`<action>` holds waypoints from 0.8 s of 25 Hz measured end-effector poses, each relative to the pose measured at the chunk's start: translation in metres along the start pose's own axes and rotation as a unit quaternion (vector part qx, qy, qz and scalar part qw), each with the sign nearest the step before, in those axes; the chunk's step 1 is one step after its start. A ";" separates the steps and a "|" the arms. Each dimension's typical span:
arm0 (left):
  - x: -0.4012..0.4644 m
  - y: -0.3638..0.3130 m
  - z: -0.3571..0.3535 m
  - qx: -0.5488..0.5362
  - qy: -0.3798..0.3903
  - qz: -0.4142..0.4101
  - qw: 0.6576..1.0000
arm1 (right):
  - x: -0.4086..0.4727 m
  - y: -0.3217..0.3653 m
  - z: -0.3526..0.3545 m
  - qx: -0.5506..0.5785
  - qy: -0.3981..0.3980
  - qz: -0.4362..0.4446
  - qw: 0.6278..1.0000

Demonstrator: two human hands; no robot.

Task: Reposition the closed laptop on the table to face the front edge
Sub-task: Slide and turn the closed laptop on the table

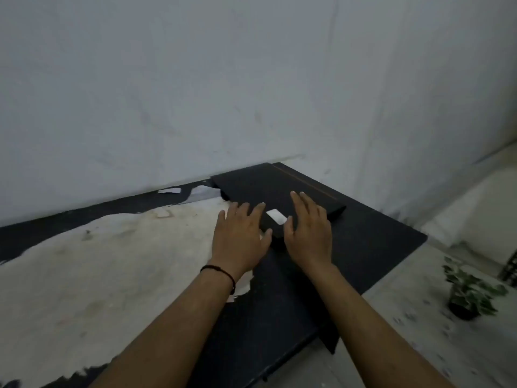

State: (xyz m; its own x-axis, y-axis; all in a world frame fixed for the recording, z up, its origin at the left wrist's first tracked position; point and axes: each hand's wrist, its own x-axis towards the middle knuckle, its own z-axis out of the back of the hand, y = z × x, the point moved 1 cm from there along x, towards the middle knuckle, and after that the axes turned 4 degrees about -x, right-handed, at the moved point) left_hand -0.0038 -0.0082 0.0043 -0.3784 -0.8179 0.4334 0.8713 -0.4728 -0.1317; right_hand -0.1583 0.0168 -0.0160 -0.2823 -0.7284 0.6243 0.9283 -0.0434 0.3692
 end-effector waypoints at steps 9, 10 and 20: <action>0.038 -0.045 -0.079 -0.005 0.071 0.011 0.997 | 0.039 -0.096 -0.036 0.049 0.123 -0.206 0.970; 0.037 -0.043 -0.083 -0.013 0.064 0.020 0.998 | 0.045 -0.099 -0.039 0.042 0.125 -0.218 0.967; 0.024 -0.037 -0.088 -0.036 0.070 0.150 0.986 | 0.083 -0.118 -0.055 -0.030 0.110 -0.286 0.951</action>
State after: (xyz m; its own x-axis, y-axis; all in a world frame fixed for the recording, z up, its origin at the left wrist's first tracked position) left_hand -0.0731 -0.0393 -0.0589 -0.1521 -0.9592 0.2383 0.9278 -0.2217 -0.3001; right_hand -0.2784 -0.0760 -0.0451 -0.6935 -0.6998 0.1712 0.6524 -0.5091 0.5615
